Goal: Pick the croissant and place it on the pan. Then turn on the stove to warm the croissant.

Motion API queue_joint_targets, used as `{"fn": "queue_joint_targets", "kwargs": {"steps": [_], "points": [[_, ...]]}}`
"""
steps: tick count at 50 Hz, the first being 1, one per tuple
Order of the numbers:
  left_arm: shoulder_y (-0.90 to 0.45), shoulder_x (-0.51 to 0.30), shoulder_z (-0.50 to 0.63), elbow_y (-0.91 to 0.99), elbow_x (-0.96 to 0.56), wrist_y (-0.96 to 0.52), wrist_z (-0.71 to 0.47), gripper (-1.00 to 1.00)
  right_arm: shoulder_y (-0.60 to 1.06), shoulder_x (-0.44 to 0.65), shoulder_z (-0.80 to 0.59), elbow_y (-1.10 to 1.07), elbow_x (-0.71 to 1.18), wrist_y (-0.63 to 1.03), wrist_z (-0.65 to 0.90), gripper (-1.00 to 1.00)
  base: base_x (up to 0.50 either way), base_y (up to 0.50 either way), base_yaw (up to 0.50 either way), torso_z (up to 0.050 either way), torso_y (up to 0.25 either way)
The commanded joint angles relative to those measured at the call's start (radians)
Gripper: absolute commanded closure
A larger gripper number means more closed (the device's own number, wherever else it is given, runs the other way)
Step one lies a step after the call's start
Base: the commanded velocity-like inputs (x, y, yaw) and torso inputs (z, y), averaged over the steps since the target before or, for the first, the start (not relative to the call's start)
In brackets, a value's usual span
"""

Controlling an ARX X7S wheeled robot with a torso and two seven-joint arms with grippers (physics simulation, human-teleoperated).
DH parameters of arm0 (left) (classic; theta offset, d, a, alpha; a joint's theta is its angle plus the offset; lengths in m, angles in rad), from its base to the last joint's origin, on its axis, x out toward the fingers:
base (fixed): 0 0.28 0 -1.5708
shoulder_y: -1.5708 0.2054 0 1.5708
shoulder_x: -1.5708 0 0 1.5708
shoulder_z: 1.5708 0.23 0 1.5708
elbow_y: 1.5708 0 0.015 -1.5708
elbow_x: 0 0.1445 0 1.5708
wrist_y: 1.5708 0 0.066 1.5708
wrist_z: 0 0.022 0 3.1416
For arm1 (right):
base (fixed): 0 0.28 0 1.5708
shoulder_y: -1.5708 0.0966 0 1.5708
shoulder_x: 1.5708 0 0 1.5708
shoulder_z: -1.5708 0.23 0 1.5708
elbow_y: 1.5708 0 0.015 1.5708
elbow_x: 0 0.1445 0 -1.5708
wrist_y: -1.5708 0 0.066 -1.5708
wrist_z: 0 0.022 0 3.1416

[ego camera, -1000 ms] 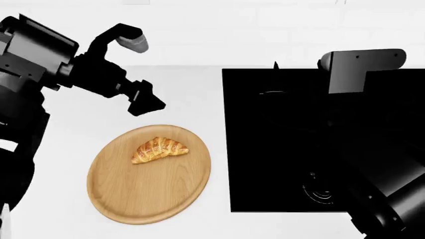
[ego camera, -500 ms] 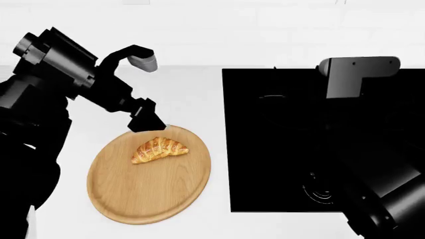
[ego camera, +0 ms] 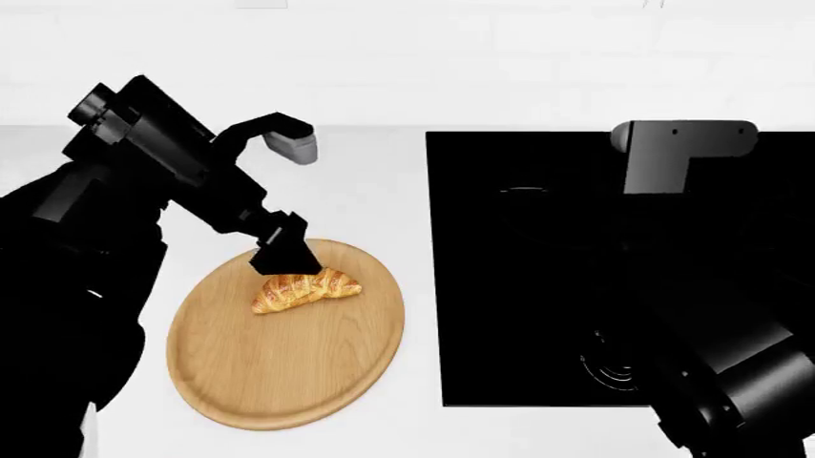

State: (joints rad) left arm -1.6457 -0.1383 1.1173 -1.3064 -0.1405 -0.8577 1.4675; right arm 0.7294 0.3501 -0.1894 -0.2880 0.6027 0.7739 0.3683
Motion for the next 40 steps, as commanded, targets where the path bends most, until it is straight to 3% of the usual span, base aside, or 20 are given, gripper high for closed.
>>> {"fn": "queue_joint_targets", "kwargs": {"steps": [1,40], "points": [[0.013,0.022,-0.051,-0.002,0.082,0.012,0.037,-1.0,-0.001,-0.005,-0.002,0.039,-0.011,-0.029,-0.007,-1.0,0.0,0.0,0.0,0.0,0.0],[0.062,0.046,-0.086,-0.002,0.136,0.04,0.043,-1.0,-0.006,-0.006,-0.014,0.078,-0.018,-0.068,-0.014,-1.0,0.0,0.0,0.0,0.0,0.0]]}}
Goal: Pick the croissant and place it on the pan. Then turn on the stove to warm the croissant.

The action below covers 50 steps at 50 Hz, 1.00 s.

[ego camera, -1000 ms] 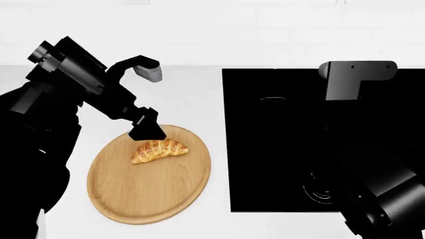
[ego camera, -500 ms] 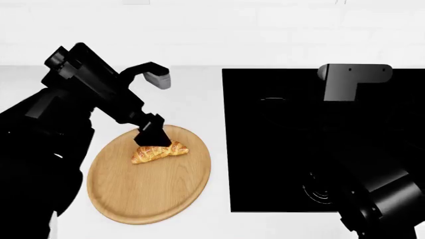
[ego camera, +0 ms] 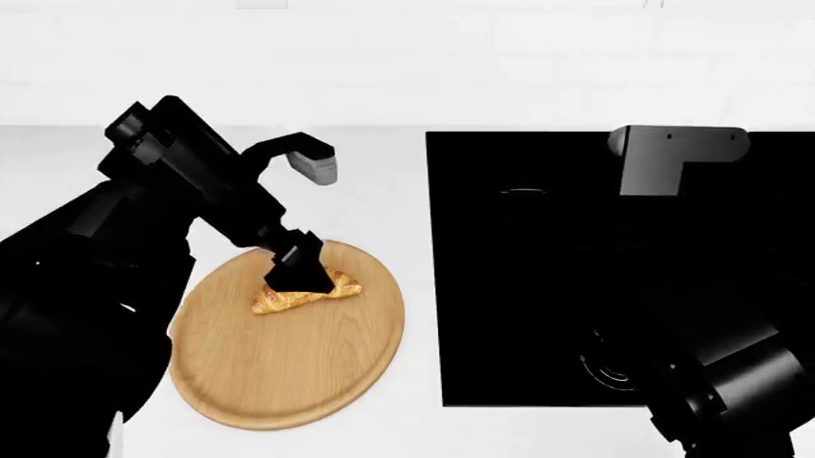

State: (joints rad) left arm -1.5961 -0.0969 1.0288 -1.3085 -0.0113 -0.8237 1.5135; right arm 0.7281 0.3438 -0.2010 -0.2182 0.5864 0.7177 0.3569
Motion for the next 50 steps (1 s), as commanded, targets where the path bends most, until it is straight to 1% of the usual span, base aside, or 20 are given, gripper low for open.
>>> {"fn": "queue_joint_targets", "kwargs": {"steps": [1,15,17,18,38,41,42,50], "points": [[0.013,0.005,0.004,0.0,0.007,0.005,-0.001,-1.0,-0.003,0.0,-0.003,0.009,-0.001,-0.012,-0.003,-1.0,0.0,0.0,0.0,0.0,0.0],[0.018,0.013,0.025,0.0,0.011,0.004,-0.016,-1.0,-0.019,0.005,0.001,0.004,0.006,-0.025,-0.006,-1.0,0.0,0.0,0.0,0.0,0.0],[0.018,0.013,0.021,0.0,0.009,0.01,-0.033,-1.0,-0.024,0.006,0.002,0.006,0.005,-0.03,-0.007,-1.0,0.0,0.0,0.0,0.0,0.0],[0.018,0.013,0.021,0.0,0.01,0.015,-0.04,1.0,-0.023,0.007,0.003,0.005,0.006,-0.029,-0.007,-1.0,0.0,0.0,0.0,0.0,0.0],[-0.018,0.011,0.009,0.0,0.002,0.033,-0.064,1.0,-0.014,0.015,0.012,-0.027,0.028,-0.01,0.008,-1.0,0.0,0.0,0.0,0.0,0.0],[-0.04,0.008,-0.014,0.0,-0.005,0.041,-0.086,1.0,-0.002,0.017,0.014,-0.037,0.034,0.003,0.015,-1.0,0.0,0.0,0.0,0.0,0.0],[-0.051,0.005,-0.033,0.0,-0.013,0.05,-0.112,1.0,0.004,0.016,0.014,-0.045,0.037,0.01,0.019,-1.0,0.0,0.0,0.0,0.0,0.0],[-0.103,-0.018,-0.116,0.0,-0.032,0.087,-0.201,1.0,0.038,0.016,0.014,-0.098,0.063,0.06,0.045,-1.0,0.0,0.0,0.0,0.0,0.0]]}}
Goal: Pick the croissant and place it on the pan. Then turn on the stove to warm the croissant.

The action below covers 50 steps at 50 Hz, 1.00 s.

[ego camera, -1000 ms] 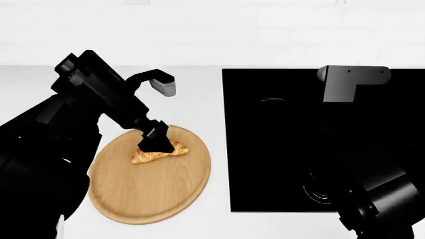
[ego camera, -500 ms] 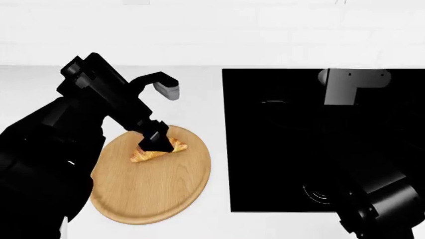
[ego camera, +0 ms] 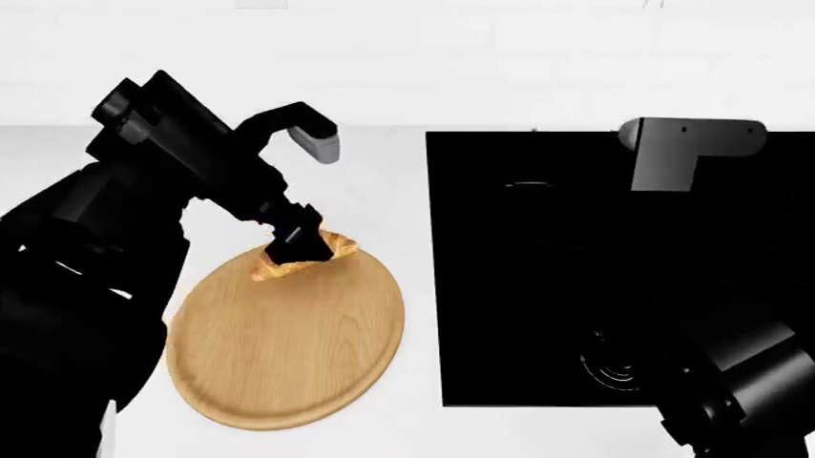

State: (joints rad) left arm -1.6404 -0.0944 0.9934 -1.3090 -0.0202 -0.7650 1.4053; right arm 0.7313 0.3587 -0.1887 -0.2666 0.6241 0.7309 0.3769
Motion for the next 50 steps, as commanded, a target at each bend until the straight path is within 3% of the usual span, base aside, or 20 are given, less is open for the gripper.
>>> {"fn": "queue_joint_targets", "kwargs": {"steps": [1,6,15,19,23,29,50], "points": [[-0.062,-0.024,-0.09,0.001,-0.025,0.038,-0.105,1.0,0.037,0.0,0.0,-0.051,0.025,0.047,0.025,-1.0,0.0,0.0,0.0,0.0,0.0],[-0.068,-0.054,-0.234,0.001,-0.074,0.136,-0.37,1.0,0.063,0.0,-0.003,-0.064,0.039,0.065,0.025,-1.0,0.0,0.0,0.0,0.0,0.0],[-0.073,-0.07,-0.388,0.003,-0.12,0.229,-0.602,1.0,0.087,-0.007,-0.013,-0.069,0.048,0.073,0.022,-1.0,0.0,0.0,0.0,0.0,0.0],[-0.053,-0.076,-0.414,0.039,-0.132,0.242,-0.65,1.0,0.089,-0.006,-0.006,-0.072,0.053,0.072,0.026,-1.0,0.0,0.0,0.0,0.0,0.0],[0.021,-0.122,-0.449,0.253,-0.16,0.137,-0.715,1.0,0.1,-0.004,-0.014,-0.078,0.053,0.076,0.023,-1.0,0.0,0.0,0.0,0.0,0.0],[0.073,-0.147,-0.486,0.394,-0.186,0.08,-0.771,1.0,0.108,-0.009,-0.021,-0.074,0.056,0.082,0.025,-1.0,0.0,0.0,0.0,0.0,0.0],[0.097,-0.125,-0.547,0.376,-0.206,0.166,-0.862,1.0,0.124,-0.001,-0.02,-0.089,0.077,0.104,0.034,-1.0,0.0,-0.18,0.0,0.0,0.0]]}}
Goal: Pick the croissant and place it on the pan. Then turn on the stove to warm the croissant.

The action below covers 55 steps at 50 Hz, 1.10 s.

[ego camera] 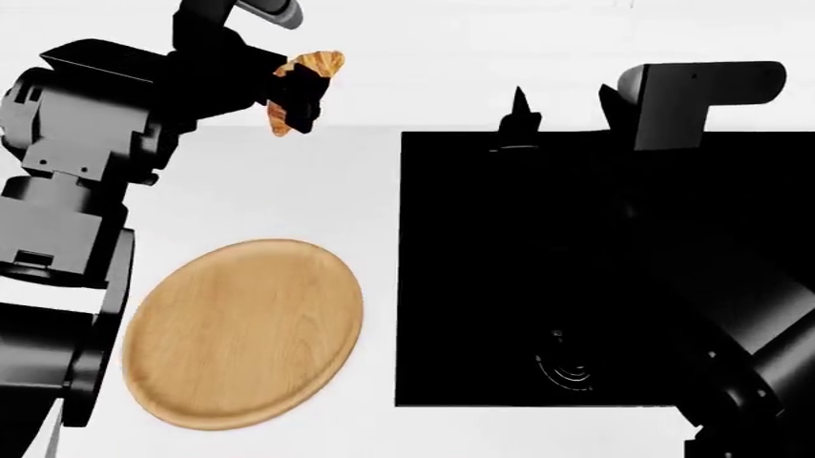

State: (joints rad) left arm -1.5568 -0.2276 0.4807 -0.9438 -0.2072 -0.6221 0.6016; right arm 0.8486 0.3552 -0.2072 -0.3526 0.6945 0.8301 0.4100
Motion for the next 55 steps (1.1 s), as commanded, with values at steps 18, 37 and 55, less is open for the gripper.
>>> {"fn": "queue_joint_targets", "kwargs": {"steps": [18,37,55], "points": [[0.006,0.02,-0.023,-0.031,-0.019,0.049,-0.042,1.0,0.004,0.005,-0.007,0.007,0.009,-0.006,-0.004,-1.0,0.0,-0.22,0.0,0.0,0.0],[-0.003,0.032,-0.006,-0.056,-0.017,0.063,-0.017,1.0,0.011,0.011,-0.001,-0.002,0.021,0.0,0.008,-1.0,0.0,-0.23,0.0,0.0,0.0],[0.0,0.03,0.002,-0.043,-0.018,0.052,-0.012,1.0,0.005,0.01,-0.004,0.003,0.022,-0.013,0.01,-1.0,0.0,-0.31,0.0,0.0,0.0]]}}
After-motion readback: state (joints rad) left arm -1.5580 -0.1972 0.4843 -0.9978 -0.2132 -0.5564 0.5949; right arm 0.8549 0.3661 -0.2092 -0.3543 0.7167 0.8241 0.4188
